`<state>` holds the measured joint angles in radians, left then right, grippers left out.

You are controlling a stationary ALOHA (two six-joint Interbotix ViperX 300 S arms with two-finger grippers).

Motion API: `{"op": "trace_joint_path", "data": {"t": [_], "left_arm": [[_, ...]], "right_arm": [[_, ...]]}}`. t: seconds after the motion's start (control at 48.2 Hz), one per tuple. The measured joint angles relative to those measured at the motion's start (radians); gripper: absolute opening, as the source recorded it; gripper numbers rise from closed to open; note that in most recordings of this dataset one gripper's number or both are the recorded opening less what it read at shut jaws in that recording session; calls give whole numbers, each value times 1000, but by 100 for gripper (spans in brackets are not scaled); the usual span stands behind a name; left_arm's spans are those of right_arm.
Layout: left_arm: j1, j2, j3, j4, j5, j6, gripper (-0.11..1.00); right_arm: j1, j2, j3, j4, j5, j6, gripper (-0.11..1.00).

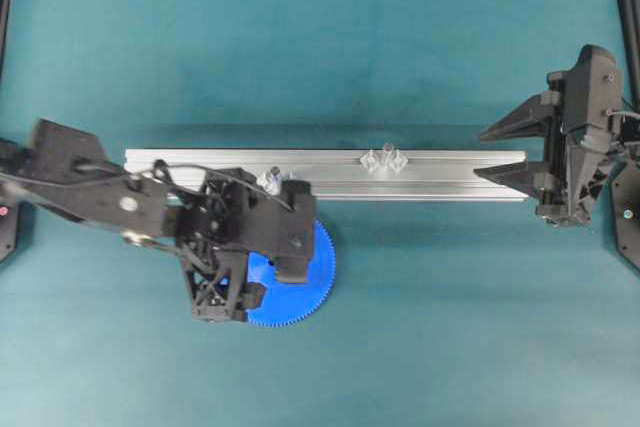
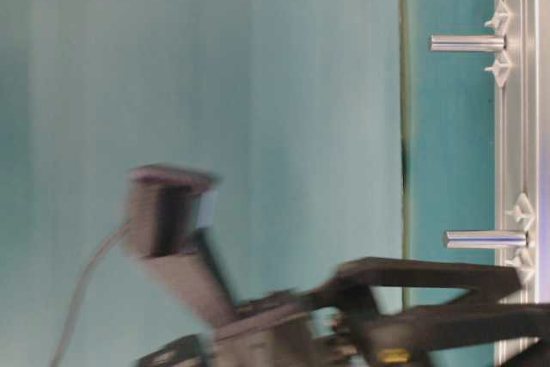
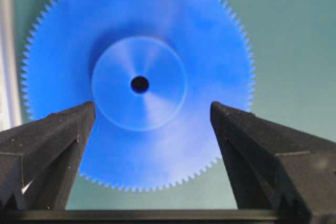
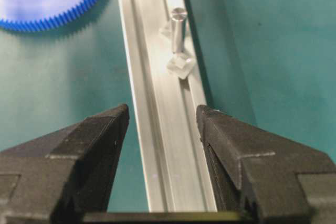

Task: Insert the large gear onto the shaft.
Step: 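Lower the left gripper and close it on the blue gear's hub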

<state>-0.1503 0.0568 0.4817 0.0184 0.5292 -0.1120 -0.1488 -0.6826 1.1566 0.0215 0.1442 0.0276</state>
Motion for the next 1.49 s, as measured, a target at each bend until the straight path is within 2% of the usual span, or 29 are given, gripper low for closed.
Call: {"op": "trace_joint_path", "data": {"t": [0.457, 1.494], "left_arm": [[0, 91, -52, -2, 28, 0, 93], [31, 150, -89, 0, 35, 5, 93]], "right_arm": [[0, 0, 0, 0, 0, 2, 63], [31, -74, 14, 3, 0, 2, 63]]}}
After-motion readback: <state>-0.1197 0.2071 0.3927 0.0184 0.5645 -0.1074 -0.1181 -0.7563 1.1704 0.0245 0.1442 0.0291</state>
